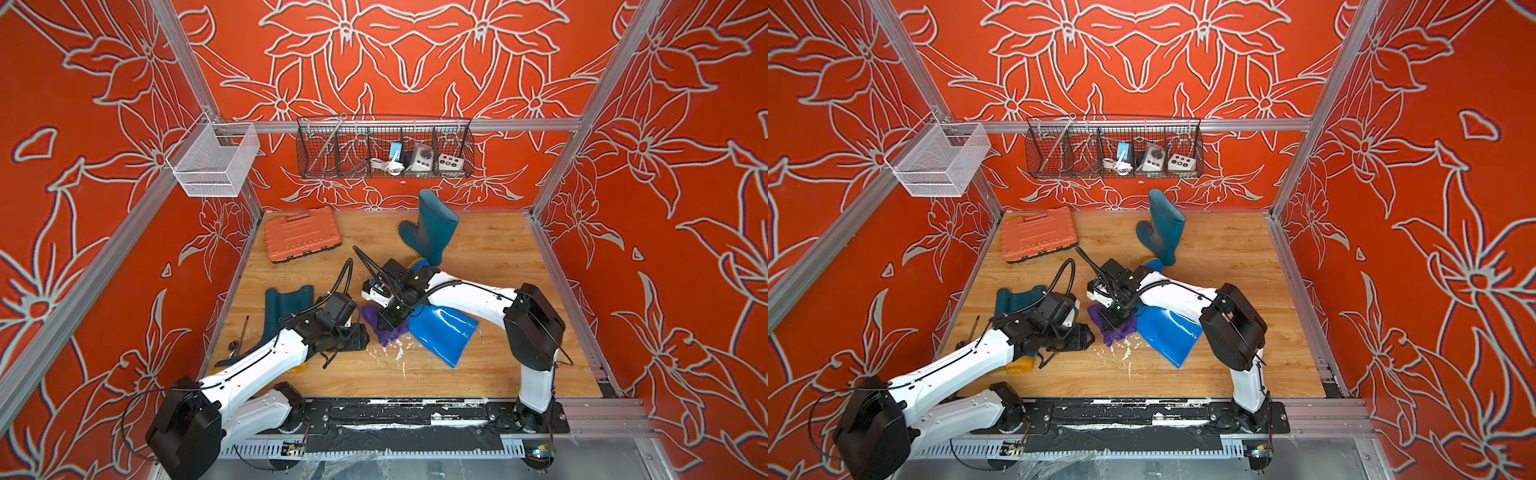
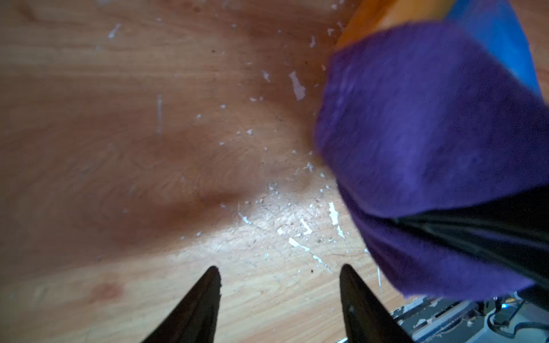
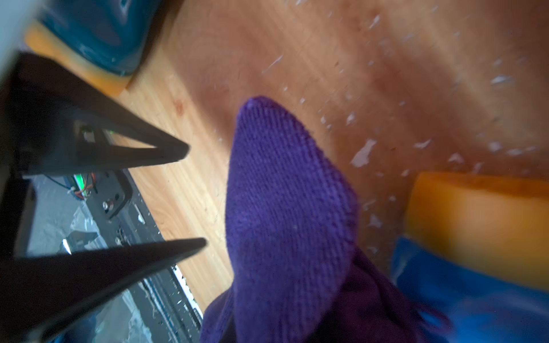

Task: Wipe the rubber boots with a cloth
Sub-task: Wipe the dirt off the rubber boot.

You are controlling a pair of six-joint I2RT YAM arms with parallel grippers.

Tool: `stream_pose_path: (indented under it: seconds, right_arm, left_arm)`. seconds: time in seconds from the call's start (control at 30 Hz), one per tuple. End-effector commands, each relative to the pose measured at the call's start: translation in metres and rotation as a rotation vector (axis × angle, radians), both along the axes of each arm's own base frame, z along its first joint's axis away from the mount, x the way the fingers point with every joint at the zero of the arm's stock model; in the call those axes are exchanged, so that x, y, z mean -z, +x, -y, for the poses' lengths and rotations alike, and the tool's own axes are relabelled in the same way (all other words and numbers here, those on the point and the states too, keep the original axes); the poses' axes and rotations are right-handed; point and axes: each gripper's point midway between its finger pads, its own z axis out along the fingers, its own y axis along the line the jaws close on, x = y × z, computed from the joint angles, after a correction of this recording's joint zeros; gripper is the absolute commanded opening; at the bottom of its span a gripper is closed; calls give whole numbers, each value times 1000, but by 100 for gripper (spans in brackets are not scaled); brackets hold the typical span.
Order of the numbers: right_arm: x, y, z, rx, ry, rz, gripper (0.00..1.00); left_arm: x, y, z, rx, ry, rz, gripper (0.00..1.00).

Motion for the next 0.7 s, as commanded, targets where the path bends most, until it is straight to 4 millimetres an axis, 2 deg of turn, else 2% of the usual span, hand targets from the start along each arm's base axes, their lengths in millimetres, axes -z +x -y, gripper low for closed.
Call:
stream_pose_path:
  seconds: [0.0,0.1,0.23,0.37,0.47,0.57,0.67]
  right_arm:
    - [-33,33,15,96,48,47,0]
    - [-48,61,26,164,73,82,0]
    - [-52,89,33,195,90,101,0]
    - [-45,95,22,137,91,77,0]
    - [-34,98,18,118,78,54,0]
    - [-28,106,28,131,26,81,0]
    - [-32,125,51,171,-58,180,0]
  left_arm:
    - [-11,16,22,79,-87,86,65]
    - [-22,34,27,105,-90,203,67]
    - [-33,57,31,130,-74,341,70]
    - [-38,72,46,201,-92,428,71]
    - [-31,84,58,269,-82,447,71]
    - [-25,93,69,339,-82,442,71]
    - [-26,95,76,383,-95,449,71]
